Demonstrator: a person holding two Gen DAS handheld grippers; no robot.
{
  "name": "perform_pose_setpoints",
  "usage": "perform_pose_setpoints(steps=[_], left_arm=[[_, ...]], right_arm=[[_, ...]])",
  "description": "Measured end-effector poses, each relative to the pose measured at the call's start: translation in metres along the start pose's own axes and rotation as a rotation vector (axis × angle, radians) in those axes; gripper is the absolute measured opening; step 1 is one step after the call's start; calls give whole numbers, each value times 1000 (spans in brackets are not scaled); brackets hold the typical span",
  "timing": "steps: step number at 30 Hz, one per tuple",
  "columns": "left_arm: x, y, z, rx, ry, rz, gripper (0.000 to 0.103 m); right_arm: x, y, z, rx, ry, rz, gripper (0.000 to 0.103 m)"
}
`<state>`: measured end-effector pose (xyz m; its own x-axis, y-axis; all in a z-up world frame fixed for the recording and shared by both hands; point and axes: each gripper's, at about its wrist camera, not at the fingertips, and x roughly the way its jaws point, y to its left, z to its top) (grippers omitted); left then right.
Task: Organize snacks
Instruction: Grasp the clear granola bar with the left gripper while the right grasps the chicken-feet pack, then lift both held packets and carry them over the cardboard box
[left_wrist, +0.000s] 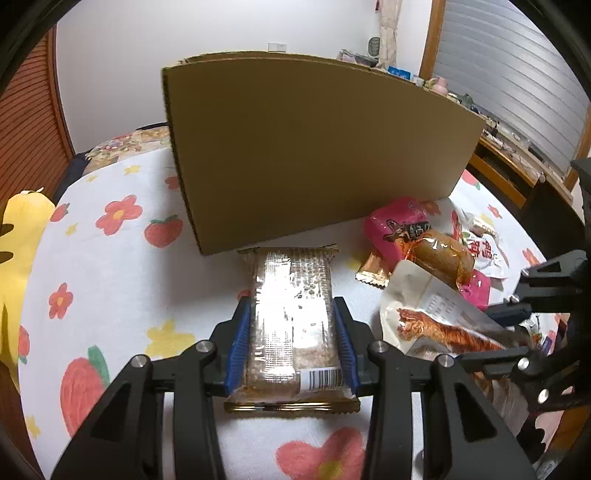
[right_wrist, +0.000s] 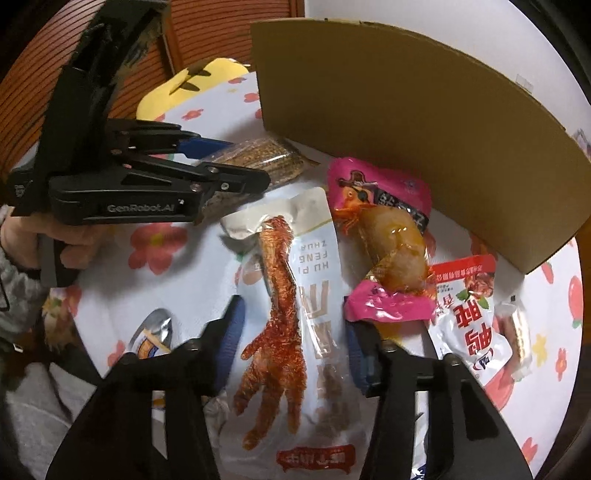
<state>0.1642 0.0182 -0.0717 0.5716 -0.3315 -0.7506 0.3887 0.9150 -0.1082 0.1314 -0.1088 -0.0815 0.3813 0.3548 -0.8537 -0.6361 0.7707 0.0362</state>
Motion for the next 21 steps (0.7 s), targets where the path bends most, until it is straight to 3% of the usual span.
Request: perform_pose_setpoints(steps=[1, 5, 21], left_arm=[[-1, 0, 0, -1, -5, 1, 40], [-5, 2, -1, -8, -19, -1, 40], [-34, 0, 4, -25, -103, -20, 40]], right_arm=[[-4, -1, 0, 12, -13, 15, 26], [-12, 0, -2, 20, -46, 7, 17], [-54, 10, -2, 21, -161, -38, 9]])
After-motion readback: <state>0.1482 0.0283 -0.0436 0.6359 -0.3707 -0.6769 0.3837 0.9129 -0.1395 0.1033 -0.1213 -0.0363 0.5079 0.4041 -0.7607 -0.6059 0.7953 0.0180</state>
